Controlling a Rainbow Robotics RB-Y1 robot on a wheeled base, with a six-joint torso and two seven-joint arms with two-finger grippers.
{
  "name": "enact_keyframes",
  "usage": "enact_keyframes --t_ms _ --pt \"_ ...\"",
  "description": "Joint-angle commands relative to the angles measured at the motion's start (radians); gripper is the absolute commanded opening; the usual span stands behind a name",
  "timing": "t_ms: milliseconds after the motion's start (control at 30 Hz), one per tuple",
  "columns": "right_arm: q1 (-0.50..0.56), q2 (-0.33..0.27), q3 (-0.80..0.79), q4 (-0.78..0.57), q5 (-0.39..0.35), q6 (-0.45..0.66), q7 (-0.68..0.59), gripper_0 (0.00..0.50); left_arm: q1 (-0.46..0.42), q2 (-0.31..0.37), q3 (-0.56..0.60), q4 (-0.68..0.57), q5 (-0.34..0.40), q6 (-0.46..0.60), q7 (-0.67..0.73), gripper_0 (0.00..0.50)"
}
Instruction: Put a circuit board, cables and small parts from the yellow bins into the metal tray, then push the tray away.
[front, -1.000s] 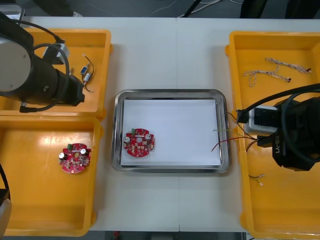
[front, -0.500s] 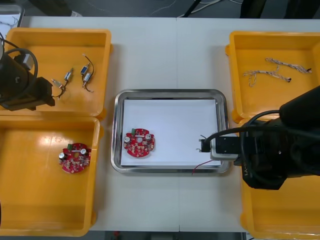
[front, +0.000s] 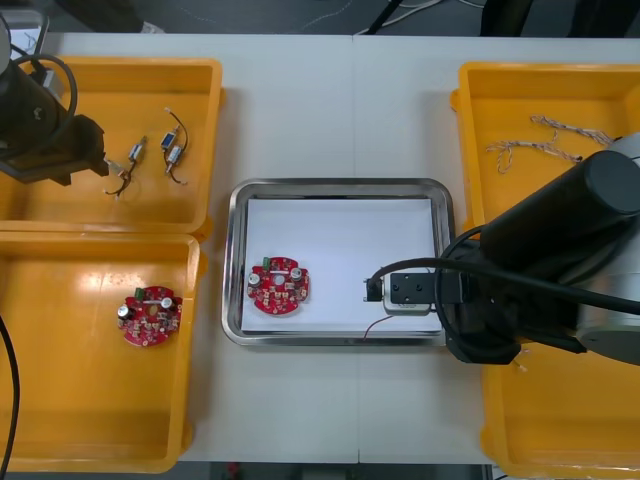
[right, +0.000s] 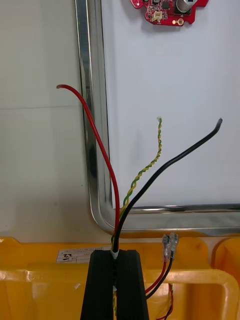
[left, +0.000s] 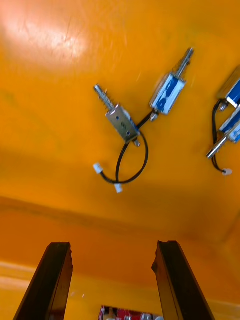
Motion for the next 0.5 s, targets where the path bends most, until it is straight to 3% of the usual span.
enact_keyframes --t_ms 33,200,500 --pt "-0.081 -0.018 0.089 0.054 0.03 -0.044 -0.007 0.0 -0.087 0.048 -0.091 0.05 -0.038 -0.057 0.01 0.488" --pt "-0.11 -0.009 0.152 0.117 0.059 -0.088 -0.003 0.0 -0.095 0.039 -0.162 0.097 -0.079 -0.134 0.028 0.482" --pt "-0.11 0.051 0.189 0.212 0.116 -0.114 0.022 0.0 -0.095 0.002 -0.096 0.183 -0.101 -0.194 0.045 0.475"
